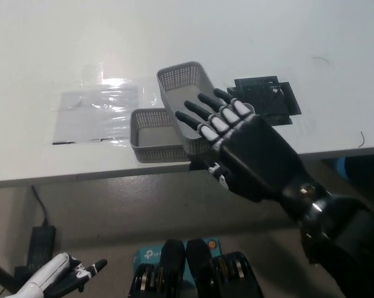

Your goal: The robot uses its right hand to pick up the grey box kept on the middle on the desk and place it on top of another box next to it in a right angle

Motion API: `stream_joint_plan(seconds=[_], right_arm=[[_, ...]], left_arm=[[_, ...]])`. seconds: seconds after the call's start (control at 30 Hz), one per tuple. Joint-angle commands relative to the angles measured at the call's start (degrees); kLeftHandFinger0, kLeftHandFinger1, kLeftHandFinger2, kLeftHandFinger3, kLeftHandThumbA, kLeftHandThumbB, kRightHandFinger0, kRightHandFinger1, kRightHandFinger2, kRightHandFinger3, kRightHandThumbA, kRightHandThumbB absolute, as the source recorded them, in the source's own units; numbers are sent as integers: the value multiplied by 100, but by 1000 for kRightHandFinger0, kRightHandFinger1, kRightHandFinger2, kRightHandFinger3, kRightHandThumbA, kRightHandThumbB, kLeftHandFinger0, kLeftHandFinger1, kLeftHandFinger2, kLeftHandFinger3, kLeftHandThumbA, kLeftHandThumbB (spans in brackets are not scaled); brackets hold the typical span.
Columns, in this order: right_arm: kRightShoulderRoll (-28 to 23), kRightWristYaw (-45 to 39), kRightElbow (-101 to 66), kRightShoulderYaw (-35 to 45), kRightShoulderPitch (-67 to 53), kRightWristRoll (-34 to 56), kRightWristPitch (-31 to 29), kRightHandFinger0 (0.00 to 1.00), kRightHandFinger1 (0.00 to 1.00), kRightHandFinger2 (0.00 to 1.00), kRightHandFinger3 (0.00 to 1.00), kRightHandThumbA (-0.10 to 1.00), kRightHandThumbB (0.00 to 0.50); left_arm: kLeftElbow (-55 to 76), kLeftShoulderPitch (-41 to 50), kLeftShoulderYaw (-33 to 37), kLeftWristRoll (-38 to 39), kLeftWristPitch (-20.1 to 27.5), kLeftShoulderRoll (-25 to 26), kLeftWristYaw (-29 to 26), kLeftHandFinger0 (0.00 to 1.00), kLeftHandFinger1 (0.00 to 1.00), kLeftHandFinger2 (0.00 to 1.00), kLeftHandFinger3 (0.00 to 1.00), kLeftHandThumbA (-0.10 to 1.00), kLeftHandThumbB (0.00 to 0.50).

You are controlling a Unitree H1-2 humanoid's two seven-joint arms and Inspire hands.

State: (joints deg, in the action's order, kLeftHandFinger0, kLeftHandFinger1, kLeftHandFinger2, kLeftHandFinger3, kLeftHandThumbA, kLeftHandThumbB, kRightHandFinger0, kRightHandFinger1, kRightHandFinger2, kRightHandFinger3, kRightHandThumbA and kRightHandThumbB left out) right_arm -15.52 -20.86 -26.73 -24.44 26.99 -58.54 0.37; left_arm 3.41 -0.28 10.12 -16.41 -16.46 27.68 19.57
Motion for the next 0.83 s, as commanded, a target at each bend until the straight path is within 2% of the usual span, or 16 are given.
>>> stream_joint_plan(seconds=[0.0, 0.03, 0.1, 0.13, 0.17, 0.2, 0.23, 0.27, 0.3, 0.33, 0.4, 0.47, 0.53, 0.63, 0.77, 0.8], right_arm=[[-390, -1835, -2373, 1007, -201, 1480, 1913, 1000, 1000, 1000, 1000, 631, 317], [-410, -1909, -2500, 1088, -248, 1428, 2004, 1000, 1000, 1000, 1000, 633, 303], [-354, -1808, -2753, 1433, -575, 1520, 2370, 702, 1000, 1000, 1000, 568, 229], [-246, -1413, -2649, 1630, -820, 1674, 2250, 603, 1000, 1000, 1000, 446, 183], [65, -623, -2376, 2068, -1263, 2034, 2133, 520, 829, 1000, 1000, 348, 202], [236, -492, -2291, 2246, -1406, 2127, 2190, 422, 667, 863, 951, 295, 191], [367, -393, -2221, 2379, -1536, 2177, 2225, 367, 602, 800, 910, 274, 192], [494, -167, -2032, 2561, -1713, 2252, 2077, 233, 454, 687, 864, 250, 181], [525, -162, -2013, 2604, -1734, 2267, 2051, 197, 413, 652, 846, 248, 184], [736, 598, -1263, 3025, -2184, 2729, 1356, 172, 308, 540, 803, 163, 176], [1045, 940, -806, 3346, -2387, 2972, 1091, 151, 255, 469, 782, 100, 174], [1510, 1074, -435, 3728, -2467, 3454, 1183, 234, 335, 491, 784, 24, 178], [1789, 1246, 166, 4000, -2467, 3873, 881, 235, 343, 471, 769, -53, 156], [2019, 1581, 1246, 4262, -2382, 4169, 185, 128, 256, 391, 722, 11, 169], [2314, 1604, 1861, 4603, -2231, 4522, 162, 94, 211, 354, 703, 29, 181], [2328, 1619, 2011, 4617, -2226, 4524, 51, 90, 207, 351, 704, 28, 165]], left_arm=[[23, 7, -27, -32, 156, 151, 4, 66, 0, 6, 154, 851, 180], [4, 6, -20, -42, 157, 134, -9, 65, 0, 4, 152, 852, 183], [33, 39, -43, -23, 138, 105, -32, 72, 0, 2, 134, 830, 182], [37, 61, -48, -19, 141, 107, -32, 66, 0, 0, 125, 820, 173], [67, 74, -58, -4, 123, 105, -26, 64, 0, 2, 123, 810, 165], [69, 87, -53, -10, 132, 108, -28, 64, 0, 7, 132, 804, 157], [59, 104, -44, -27, 157, 111, -37, 63, 0, 9, 137, 803, 156], [72, 99, -34, -47, 118, 117, -26, 59, 0, 16, 150, 810, 153], [73, 99, -33, -50, 114, 118, -25, 58, 0, 15, 152, 811, 153], [84, 96, -25, -65, 134, 128, -24, 60, 3, 19, 169, 820, 156], [45, 83, -48, -7, 112, 117, 3, 60, 0, 9, 174, 820, 162], [85, 78, -31, -39, 31, 133, 27, 64, 12, 34, 200, 829, 157], [89, 77, -18, -59, 59, 144, 24, 61, 8, 37, 207, 839, 160], [15, 28, 13, -99, 147, 148, 3, 44, 0, 15, 182, 845, 168], [-2, 28, 30, -137, 183, 141, -26, 33, 0, 17, 167, 857, 175], [-9, 26, 11, -93, 146, 127, -8, 34, 0, 17, 163, 848, 169]])
